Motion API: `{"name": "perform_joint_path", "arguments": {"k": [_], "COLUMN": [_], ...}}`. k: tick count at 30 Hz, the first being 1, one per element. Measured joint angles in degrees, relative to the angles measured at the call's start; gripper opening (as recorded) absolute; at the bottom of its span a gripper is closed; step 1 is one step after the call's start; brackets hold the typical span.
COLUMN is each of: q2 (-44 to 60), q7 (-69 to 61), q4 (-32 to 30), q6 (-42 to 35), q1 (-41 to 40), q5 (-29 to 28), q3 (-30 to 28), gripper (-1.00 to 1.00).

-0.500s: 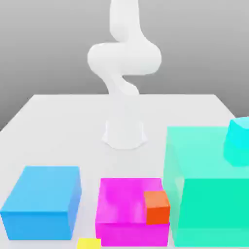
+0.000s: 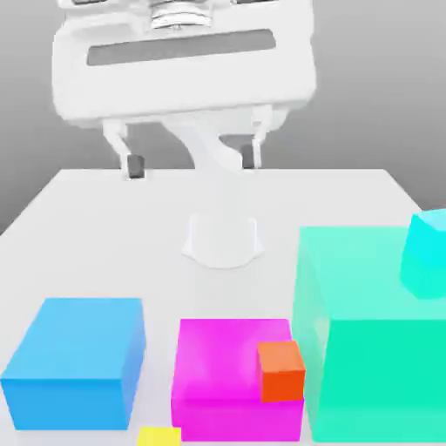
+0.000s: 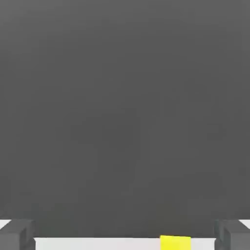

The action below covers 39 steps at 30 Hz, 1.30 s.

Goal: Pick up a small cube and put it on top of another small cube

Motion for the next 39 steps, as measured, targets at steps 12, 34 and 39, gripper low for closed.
{"name": "perform_joint_path", "arguments": {"k": [12, 34, 39], "q2": [24.3, 25.0, 17.4], "q7": [-2.7, -10.5, -24.3], "q4": [0.4, -1.3, -4.0], "q6": [7.3, 6.2, 1.5], "q1": [-1.5, -1.0, 0.5], "q5": [0.3, -4.3, -7.1], "q3": [-1.4, 0.2, 3.4], "gripper": [0.00, -1.00, -1.00]}}
